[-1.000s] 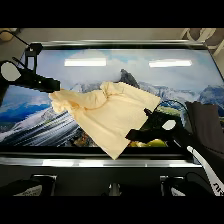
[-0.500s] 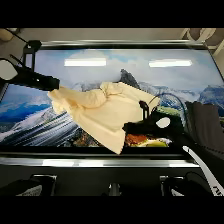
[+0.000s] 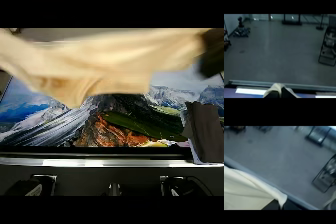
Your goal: Fold the shirts.
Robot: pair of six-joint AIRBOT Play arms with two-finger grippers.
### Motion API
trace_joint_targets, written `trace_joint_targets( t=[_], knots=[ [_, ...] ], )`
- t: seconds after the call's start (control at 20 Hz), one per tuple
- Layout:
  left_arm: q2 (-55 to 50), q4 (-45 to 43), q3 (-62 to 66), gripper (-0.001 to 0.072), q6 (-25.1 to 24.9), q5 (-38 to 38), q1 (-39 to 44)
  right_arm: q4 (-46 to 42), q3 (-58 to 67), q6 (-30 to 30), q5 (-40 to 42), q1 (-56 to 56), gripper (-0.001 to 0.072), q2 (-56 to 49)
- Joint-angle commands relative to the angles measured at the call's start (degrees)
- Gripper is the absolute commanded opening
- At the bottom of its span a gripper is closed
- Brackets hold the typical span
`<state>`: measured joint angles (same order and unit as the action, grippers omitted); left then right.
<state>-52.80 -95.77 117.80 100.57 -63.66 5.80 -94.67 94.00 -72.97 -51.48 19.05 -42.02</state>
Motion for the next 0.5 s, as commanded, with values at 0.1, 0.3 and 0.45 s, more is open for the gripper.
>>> trace_joint_targets(
  t=[0.1, 0.3, 0.45],
  knots=[
    [15.85, 5.22, -11.30, 0.0030, 4.22, 7.72, -1.07, -12.94, 13.05, -4.90, -12.55, 0.04, 0.0019, 6.01],
    [17.64, 7.82, -12.57, 0.0030, -1.07, 12.35, -1.07, -12.96, 13.07, -1.20, -16.06, 0.04, 0.0020, 3.32],
    [17.14, 7.72, -13.07, 0.0030, -1.84, 9.38, -1.07, -13.57, 13.05, 1.51, -23.93, 0.04, 0.0020, -0.20]
  ],
)
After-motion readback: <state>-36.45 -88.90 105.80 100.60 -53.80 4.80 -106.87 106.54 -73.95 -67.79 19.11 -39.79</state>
